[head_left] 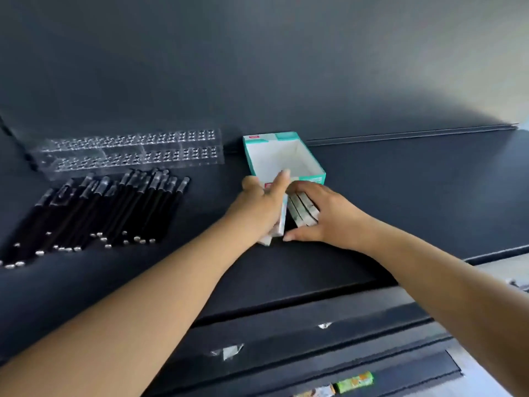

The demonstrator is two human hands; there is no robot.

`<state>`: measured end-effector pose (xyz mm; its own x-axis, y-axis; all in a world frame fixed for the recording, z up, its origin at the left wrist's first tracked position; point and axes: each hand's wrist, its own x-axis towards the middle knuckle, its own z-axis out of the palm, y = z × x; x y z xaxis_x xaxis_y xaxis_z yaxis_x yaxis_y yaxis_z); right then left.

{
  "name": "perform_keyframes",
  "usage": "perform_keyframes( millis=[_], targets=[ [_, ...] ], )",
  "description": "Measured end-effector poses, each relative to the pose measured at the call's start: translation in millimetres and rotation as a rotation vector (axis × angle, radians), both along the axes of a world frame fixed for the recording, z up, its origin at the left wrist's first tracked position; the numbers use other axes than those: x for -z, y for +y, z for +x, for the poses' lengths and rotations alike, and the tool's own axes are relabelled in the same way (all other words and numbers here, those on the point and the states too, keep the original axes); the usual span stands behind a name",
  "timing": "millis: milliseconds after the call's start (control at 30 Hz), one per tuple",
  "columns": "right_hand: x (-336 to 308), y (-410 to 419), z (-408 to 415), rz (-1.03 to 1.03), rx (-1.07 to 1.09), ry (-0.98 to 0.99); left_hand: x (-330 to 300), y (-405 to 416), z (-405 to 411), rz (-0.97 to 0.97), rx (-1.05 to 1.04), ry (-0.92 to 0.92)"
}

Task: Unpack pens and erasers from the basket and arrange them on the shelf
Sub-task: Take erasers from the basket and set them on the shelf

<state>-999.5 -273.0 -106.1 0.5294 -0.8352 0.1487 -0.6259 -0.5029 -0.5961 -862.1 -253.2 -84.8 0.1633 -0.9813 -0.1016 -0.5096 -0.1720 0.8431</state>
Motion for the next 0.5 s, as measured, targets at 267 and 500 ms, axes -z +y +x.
perform_keyframes(
  millis=[267,500],
  targets=[
    [5.5,-11.8,-24.0,-0.064,-0.113,0.147,18.5,12.7,-12.1,-0.101,-0.175,-0.131],
    [1.8,4.2,-40.0,-0.079,-0.192,0.312,32.3,53.3,-15.3,0.03,0.061,-0.715]
  ],
)
